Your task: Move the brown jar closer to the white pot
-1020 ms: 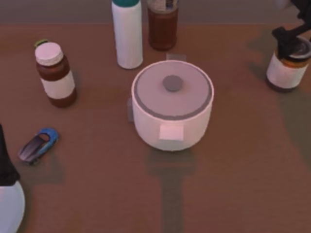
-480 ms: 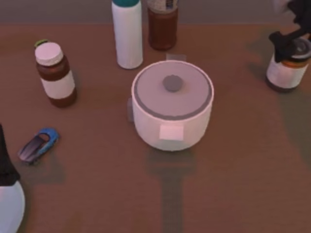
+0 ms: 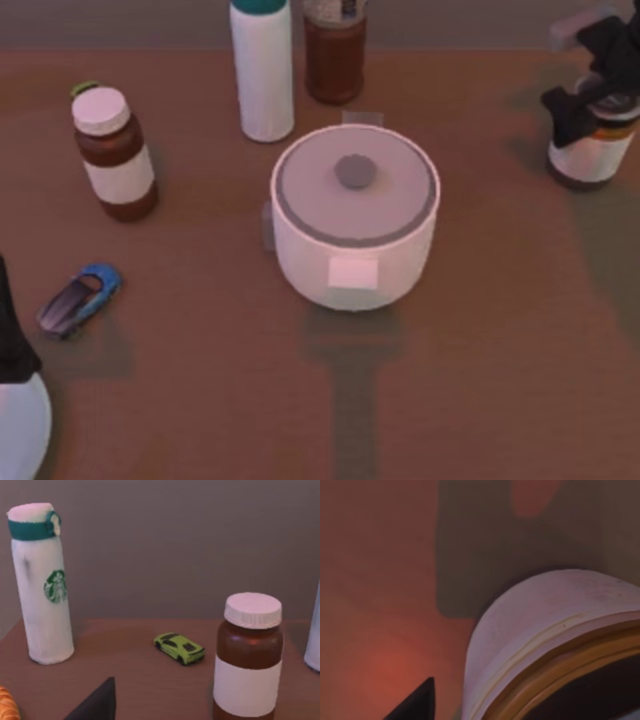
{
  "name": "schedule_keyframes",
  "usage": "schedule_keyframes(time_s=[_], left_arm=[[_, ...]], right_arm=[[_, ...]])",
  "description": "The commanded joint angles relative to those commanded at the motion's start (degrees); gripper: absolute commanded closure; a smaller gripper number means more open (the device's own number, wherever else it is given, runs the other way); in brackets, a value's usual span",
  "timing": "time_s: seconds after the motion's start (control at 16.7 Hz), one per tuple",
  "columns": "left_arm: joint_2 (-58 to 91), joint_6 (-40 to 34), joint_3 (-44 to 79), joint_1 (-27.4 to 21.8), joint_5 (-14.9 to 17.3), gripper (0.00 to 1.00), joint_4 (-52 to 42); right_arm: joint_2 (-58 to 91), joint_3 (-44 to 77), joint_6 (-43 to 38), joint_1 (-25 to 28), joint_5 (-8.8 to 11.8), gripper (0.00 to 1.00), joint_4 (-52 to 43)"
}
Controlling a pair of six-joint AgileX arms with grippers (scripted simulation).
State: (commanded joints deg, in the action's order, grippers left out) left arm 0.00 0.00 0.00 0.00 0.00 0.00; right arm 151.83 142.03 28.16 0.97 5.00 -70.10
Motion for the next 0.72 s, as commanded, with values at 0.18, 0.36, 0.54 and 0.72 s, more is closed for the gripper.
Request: schedule_keyframes(time_s=[0.18,0.36,0.54,0.72], left_arm=[[0.00,0.00,0.00,0.00,0.00,0.00,0.00],[0.00,0.00,0.00,0.00,0.00,0.00,0.00],[0.00,0.00,0.00,0.00,0.00,0.00,0.00],[0.00,0.00,0.00,0.00,0.00,0.00,0.00]], right_arm=[[0.00,0.00,0.00,0.00,0.00,0.23,0.00],[0.00,0.00,0.00,0.00,0.00,0.45,0.00],[0.00,0.00,0.00,0.00,0.00,0.68,0.00],[0.00,0.00,0.00,0.00,0.00,0.90,0.00]])
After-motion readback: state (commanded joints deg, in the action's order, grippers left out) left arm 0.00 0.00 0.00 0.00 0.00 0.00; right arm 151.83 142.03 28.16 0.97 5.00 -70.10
